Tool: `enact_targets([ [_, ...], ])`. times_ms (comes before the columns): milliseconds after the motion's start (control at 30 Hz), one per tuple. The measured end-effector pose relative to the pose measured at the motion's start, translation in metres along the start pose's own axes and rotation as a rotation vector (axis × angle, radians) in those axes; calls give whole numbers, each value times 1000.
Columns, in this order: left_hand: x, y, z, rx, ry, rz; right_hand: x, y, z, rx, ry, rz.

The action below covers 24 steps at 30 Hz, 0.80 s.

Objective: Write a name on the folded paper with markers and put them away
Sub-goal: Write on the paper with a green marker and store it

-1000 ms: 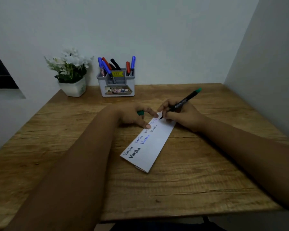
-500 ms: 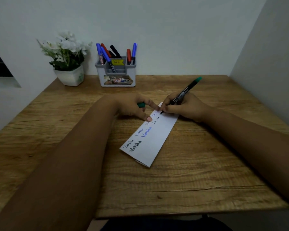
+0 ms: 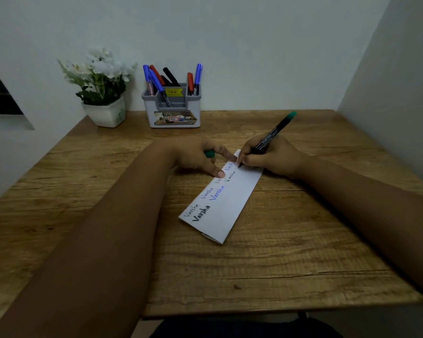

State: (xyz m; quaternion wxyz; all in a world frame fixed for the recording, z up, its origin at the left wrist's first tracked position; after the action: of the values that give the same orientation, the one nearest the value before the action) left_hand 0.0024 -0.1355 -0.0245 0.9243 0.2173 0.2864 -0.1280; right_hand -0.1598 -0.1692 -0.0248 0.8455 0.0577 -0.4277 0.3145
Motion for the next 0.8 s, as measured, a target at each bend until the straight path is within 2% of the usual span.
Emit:
enact_targets([
  [100,1,-1,1,-5,-21,-1,-4,-1,-1,-15,-59,-2],
  [333,-1,0,0,6,-2,5,1,-1,-1,22,11,12],
  [433,-1,1,0,4,-41,7,1,0,4,-88,-218,-21],
  [500,0,-1,0,-1,-52,10,3,1,6,-111,-281,-21],
  [633,1,-2,0,3,-33,4,6,3,0,18,-195,-1],
  [800,3,-3,1,-1,-47,11,2,0,-1,-4,-166,-27],
])
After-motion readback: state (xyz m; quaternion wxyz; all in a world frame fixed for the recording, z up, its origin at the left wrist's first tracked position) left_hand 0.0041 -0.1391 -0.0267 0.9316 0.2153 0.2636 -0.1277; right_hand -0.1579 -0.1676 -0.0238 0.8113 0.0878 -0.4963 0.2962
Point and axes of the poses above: each hand's wrist, its own y-axis away from the middle knuckle, its own z-axis out of the back of the hand, x = y × z, the point moved 6 cm from there along -y, towards the middle knuckle
